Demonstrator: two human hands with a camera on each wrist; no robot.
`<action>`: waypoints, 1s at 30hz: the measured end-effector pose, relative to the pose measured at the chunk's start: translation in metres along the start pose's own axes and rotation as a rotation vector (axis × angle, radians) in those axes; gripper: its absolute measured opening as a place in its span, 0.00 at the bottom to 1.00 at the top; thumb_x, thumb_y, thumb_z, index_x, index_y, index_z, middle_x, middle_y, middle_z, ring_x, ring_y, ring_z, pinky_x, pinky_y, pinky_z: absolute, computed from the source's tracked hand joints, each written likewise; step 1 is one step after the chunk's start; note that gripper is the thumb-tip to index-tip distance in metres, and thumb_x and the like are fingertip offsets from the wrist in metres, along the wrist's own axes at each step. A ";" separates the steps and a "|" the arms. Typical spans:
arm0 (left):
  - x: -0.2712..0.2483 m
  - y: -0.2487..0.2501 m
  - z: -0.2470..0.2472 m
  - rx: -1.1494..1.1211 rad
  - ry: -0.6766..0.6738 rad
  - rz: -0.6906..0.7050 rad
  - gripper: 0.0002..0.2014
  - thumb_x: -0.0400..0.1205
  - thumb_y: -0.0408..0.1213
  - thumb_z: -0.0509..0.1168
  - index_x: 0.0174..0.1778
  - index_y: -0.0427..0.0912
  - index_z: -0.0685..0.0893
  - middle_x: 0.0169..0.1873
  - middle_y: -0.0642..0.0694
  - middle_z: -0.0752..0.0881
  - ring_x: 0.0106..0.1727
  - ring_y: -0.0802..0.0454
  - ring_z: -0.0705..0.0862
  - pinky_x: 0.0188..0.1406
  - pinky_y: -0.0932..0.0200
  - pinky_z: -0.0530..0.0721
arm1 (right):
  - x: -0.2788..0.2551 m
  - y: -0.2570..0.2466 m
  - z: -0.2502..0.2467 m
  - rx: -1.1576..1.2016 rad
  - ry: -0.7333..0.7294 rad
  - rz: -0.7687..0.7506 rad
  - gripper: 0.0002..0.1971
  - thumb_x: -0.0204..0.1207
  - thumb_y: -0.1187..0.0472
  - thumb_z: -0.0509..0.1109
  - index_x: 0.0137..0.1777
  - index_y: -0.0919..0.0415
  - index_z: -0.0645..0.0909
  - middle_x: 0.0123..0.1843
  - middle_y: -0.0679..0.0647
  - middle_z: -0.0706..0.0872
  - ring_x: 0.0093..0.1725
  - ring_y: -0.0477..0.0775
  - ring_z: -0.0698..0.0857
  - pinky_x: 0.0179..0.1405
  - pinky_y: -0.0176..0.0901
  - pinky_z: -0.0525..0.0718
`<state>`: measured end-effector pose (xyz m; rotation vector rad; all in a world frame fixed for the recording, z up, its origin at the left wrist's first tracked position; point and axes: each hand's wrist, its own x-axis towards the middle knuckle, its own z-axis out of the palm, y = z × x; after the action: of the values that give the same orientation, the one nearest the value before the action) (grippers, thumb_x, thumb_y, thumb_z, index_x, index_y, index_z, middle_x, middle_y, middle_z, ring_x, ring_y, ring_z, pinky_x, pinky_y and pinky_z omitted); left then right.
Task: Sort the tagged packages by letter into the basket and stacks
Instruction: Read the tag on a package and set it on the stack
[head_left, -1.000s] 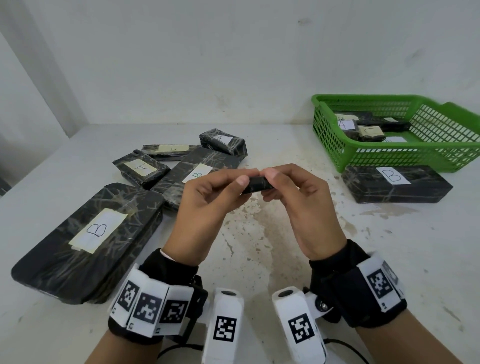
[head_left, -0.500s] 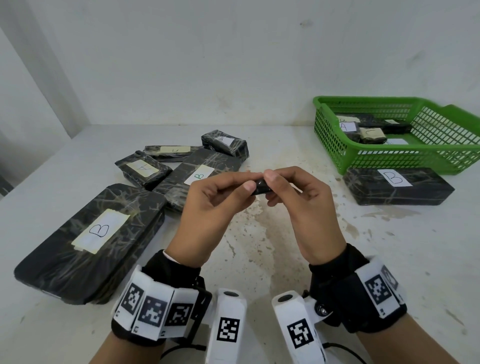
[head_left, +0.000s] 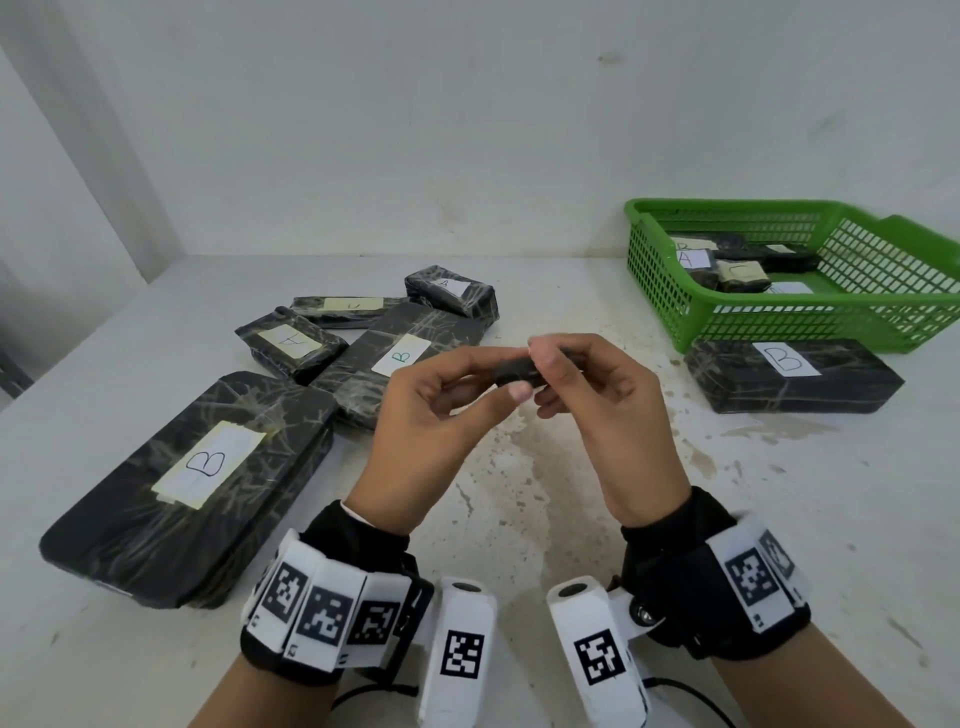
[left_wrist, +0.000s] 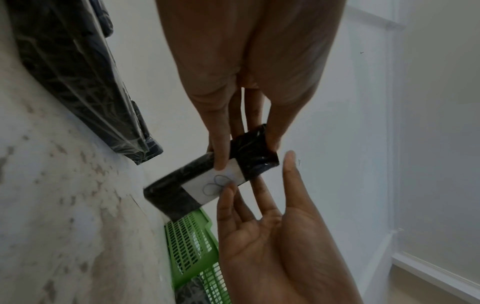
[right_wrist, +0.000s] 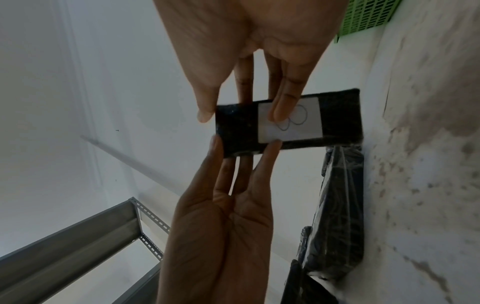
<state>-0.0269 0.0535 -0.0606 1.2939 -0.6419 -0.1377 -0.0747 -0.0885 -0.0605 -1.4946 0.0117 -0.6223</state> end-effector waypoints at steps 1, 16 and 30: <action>0.000 0.001 0.001 -0.040 0.031 -0.006 0.11 0.76 0.31 0.72 0.55 0.36 0.88 0.48 0.43 0.93 0.52 0.46 0.92 0.50 0.57 0.89 | 0.001 -0.001 -0.001 0.002 0.001 0.010 0.20 0.70 0.50 0.72 0.56 0.62 0.87 0.42 0.50 0.90 0.36 0.41 0.86 0.37 0.32 0.83; 0.011 -0.003 -0.016 -0.308 0.349 -0.125 0.06 0.87 0.29 0.60 0.57 0.42 0.76 0.53 0.36 0.88 0.42 0.40 0.92 0.41 0.53 0.91 | 0.017 0.021 -0.021 0.065 0.123 0.238 0.12 0.76 0.67 0.75 0.57 0.60 0.80 0.36 0.55 0.91 0.35 0.47 0.87 0.38 0.36 0.85; 0.012 -0.005 0.013 -0.219 0.061 -0.344 0.10 0.85 0.27 0.62 0.57 0.28 0.85 0.51 0.34 0.90 0.48 0.45 0.91 0.39 0.54 0.91 | 0.027 -0.029 -0.102 -0.319 0.179 0.203 0.08 0.73 0.68 0.78 0.50 0.67 0.87 0.42 0.61 0.86 0.39 0.54 0.85 0.34 0.31 0.86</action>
<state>-0.0220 0.0355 -0.0594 1.1821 -0.3369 -0.4376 -0.1012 -0.1916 -0.0345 -1.7124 0.4132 -0.6064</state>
